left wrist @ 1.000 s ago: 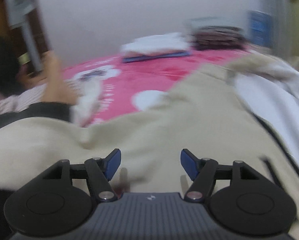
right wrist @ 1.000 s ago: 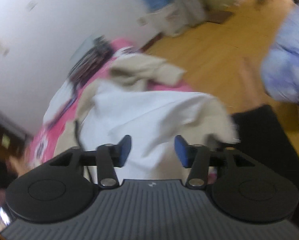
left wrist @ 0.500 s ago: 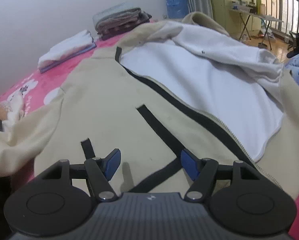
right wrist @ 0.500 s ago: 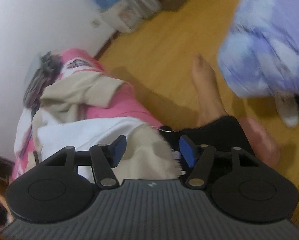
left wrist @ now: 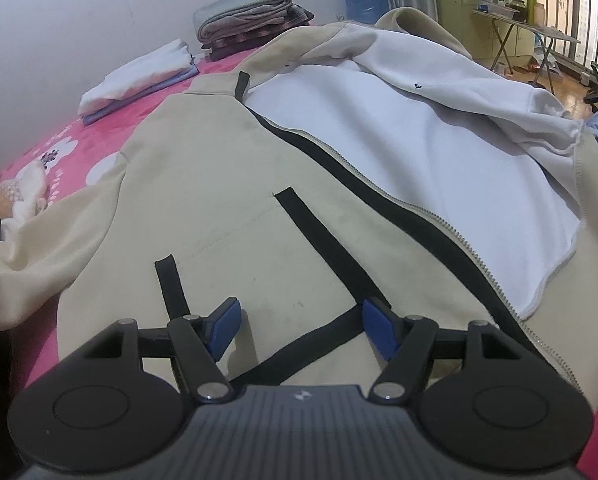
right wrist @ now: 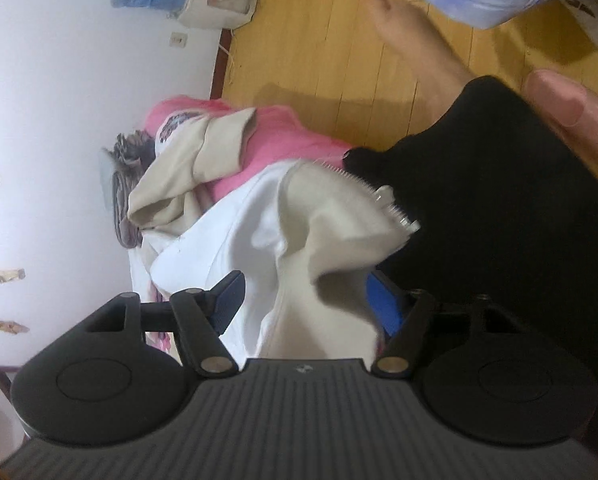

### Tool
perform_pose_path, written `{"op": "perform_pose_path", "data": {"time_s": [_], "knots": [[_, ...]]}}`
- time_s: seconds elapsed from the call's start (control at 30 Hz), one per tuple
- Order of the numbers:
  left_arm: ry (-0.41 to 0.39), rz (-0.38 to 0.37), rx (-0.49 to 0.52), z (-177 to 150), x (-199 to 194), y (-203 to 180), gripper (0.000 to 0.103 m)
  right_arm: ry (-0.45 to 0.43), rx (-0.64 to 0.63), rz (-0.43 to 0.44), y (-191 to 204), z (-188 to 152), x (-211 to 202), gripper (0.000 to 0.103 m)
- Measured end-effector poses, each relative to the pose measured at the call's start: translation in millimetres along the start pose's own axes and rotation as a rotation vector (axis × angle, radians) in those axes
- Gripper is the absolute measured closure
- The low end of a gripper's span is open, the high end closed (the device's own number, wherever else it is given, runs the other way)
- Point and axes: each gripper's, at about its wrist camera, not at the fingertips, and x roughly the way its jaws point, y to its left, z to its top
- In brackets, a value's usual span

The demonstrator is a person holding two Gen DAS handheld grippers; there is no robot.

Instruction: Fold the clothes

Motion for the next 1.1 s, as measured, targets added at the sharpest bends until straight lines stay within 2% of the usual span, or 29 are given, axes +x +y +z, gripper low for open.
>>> {"op": "perform_pose_path", "data": {"time_s": [0.2, 0.3, 0.33, 0.37, 0.47, 0.5, 0.63, 0.7, 0.77, 0.83, 0.93, 1.03, 1.1], "knots": [[-0.002, 0.006, -0.003, -2, -3, 1, 0.034, -0.017, 0.055, -0.026, 4, 6, 20, 0.040], [0.001, 0.006, -0.008, -4, -5, 1, 0.034, -0.050, 0.068, -0.046, 3, 6, 24, 0.054], [0.003, 0.006, -0.010, -6, -6, 1, 0.034, -0.060, 0.062, -0.055, 4, 6, 26, 0.072], [0.003, 0.006, -0.012, -7, -7, 2, 0.034, -0.069, 0.053, -0.063, 5, 6, 27, 0.085], [0.000, 0.006, -0.021, -13, -11, 4, 0.034, -0.136, -0.034, -0.083, 15, 2, 21, 0.098], [-0.001, 0.004, -0.026, -15, -12, 5, 0.034, -0.170, -0.079, -0.082, 21, -1, 17, 0.099], [-0.006, -0.010, -0.053, -21, -15, 12, 0.034, -0.304, -0.348, -0.018, 60, -27, -8, 0.101], [-0.005, -0.021, -0.072, -24, -15, 17, 0.034, -0.330, -0.521, 0.059, 86, -52, -23, 0.101], [-0.003, -0.039, -0.104, -27, -16, 24, 0.034, -0.307, -0.709, 0.134, 111, -88, -36, 0.101], [-0.002, -0.055, -0.133, -29, -16, 31, 0.034, -0.246, -0.904, 0.194, 133, -129, -45, 0.101], [-0.003, -0.069, -0.169, -31, -16, 40, 0.034, -0.096, -1.201, 0.263, 155, -200, -50, 0.101], [-0.002, -0.089, -0.213, -33, -16, 49, 0.034, 0.085, -1.487, 0.202, 157, -265, -35, 0.101], [0.001, -0.103, -0.245, -34, -15, 56, 0.034, 0.195, -1.670, 0.104, 144, -302, -16, 0.101]]}}
